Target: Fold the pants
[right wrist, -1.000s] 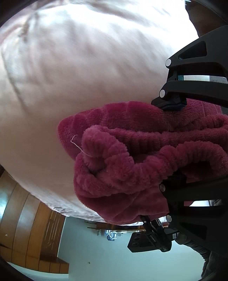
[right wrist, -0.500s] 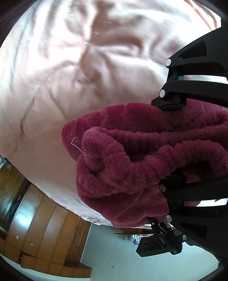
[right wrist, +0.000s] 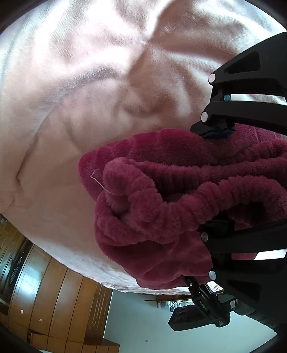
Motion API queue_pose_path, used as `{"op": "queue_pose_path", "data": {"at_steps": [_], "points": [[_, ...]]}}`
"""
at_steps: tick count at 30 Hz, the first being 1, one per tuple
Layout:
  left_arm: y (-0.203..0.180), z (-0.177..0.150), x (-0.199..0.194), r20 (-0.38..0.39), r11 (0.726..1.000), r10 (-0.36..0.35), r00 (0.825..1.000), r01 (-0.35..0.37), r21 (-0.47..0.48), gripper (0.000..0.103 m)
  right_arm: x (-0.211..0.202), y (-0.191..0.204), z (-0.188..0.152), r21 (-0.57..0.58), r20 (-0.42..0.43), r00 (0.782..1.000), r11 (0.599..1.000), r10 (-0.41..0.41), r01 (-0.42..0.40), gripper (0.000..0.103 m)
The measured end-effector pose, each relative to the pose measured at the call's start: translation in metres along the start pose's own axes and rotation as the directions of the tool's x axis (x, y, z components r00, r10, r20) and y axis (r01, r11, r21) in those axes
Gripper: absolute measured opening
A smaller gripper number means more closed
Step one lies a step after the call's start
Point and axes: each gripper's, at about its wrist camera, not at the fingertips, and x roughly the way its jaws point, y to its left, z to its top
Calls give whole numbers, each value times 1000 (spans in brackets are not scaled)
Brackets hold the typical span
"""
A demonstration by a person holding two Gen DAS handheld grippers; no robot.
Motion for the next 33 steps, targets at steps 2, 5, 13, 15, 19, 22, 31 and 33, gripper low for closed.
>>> {"op": "queue_pose_path", "data": {"at_steps": [2, 5, 13, 15, 19, 22, 31, 33], "points": [[-2, 0, 3, -1, 1000, 7, 1000, -7, 4, 50, 11, 11, 14, 4, -4, 1000, 1000, -4, 4, 53], [-9, 7, 11, -3, 1000, 24, 1000, -24, 11, 55, 20, 18, 30, 7, -14, 1000, 1000, -9, 9, 55], [-48, 29, 21, -4, 986, 150, 989, -149, 68, 62, 25, 32, 38, -17, -13, 999, 999, -49, 49, 64], [-55, 28, 15, 7, 979, 182, 983, -182, 88, 63, 18, 41, 35, -33, -5, 997, 997, -72, 71, 66], [-65, 21, -10, 90, 954, 265, 960, -275, 122, 70, -2, 53, 26, -61, 66, 991, 991, -117, 121, 76], [-74, 11, -29, 155, 920, 330, 931, -354, 167, 72, -19, 60, 20, -74, 127, 980, 983, -156, 167, 76], [-114, -14, -68, 264, 856, 388, 883, -452, 251, 89, -68, 103, -16, -101, 296, 931, 962, -215, 255, 83], [-121, -22, -77, 285, 849, 384, 878, -457, 264, 89, -80, 114, -29, -98, 341, 915, 959, -218, 265, 85]]}}
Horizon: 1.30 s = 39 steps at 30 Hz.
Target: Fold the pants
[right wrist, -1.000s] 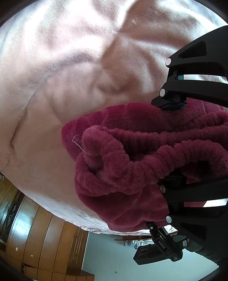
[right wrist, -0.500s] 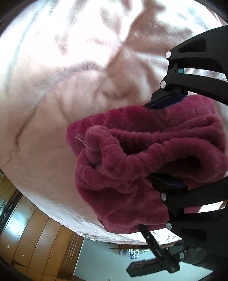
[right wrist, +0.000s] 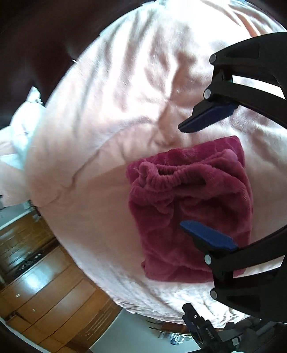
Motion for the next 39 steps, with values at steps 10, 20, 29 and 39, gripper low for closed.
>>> {"op": "queue_pose_path", "data": {"at_steps": [10, 20, 29, 39], "points": [[-8, -27, -57, 88, 997, -35, 995, 29, 69, 89, -57, 28, -38, -76, 84, 993, 993, -84, 90, 87], [-13, -55, -93, 114, 988, -66, 991, 48, 147, 96, -96, 63, -85, -126, 132, 984, 983, -118, 135, 95], [-25, -73, -126, 212, 973, -81, 974, 30, 231, 96, -113, 86, -105, -164, 144, 981, 975, -126, 149, 98], [-37, -74, -140, 233, 979, 10, 973, -57, 194, 96, -125, 91, -109, -188, 184, 972, 965, -146, 181, 99]]}}
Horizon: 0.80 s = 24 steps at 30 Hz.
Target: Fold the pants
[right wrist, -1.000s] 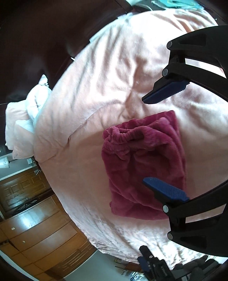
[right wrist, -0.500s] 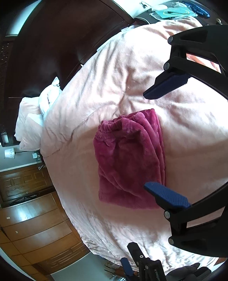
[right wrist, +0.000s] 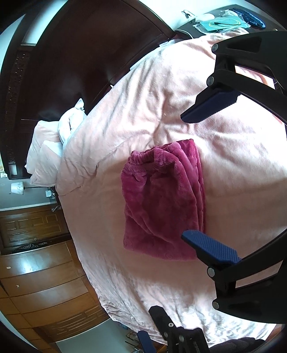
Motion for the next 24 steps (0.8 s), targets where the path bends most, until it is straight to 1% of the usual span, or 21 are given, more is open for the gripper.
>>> {"op": "queue_pose_path", "data": {"at_steps": [2, 6, 7, 11, 16, 24], "points": [[-1, 0, 2, -8, 1000, 2, 1000, -2, -5, 96, -1, 0, -1, -1, 1, 1000, 1000, -1, 1, 99], [1, 2, 4, -22, 997, -60, 998, 59, -44, 96, -2, 0, -1, -9, 0, 1000, 1000, -2, 2, 99], [0, 2, 4, -25, 997, -63, 998, 62, -48, 96, -3, -1, 0, -10, 4, 1000, 1000, 1, -1, 99], [-5, 5, 7, -39, 998, -44, 998, 42, -37, 96, -4, -3, 6, -25, 15, 1000, 1000, 5, -4, 99], [-6, 5, 16, -74, 997, -62, 995, 58, -55, 98, 0, -5, 10, -35, 16, 1000, 999, 10, -9, 99], [-9, 3, 34, -118, 997, -48, 992, 40, -66, 98, 10, -12, 12, -39, 0, 1000, 999, 13, -13, 99]]}}
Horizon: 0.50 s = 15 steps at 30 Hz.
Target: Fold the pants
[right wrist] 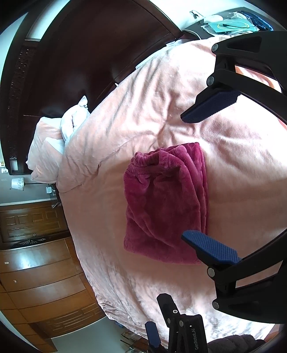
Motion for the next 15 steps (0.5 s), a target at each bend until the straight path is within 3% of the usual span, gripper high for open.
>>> {"op": "queue_pose_path", "data": {"at_steps": [15], "points": [[-9, 7, 24, -33, 1000, 11, 999, -10, 22, 98, 22, -10, 5, 3, -31, 999, 1000, -13, 13, 99]]}}
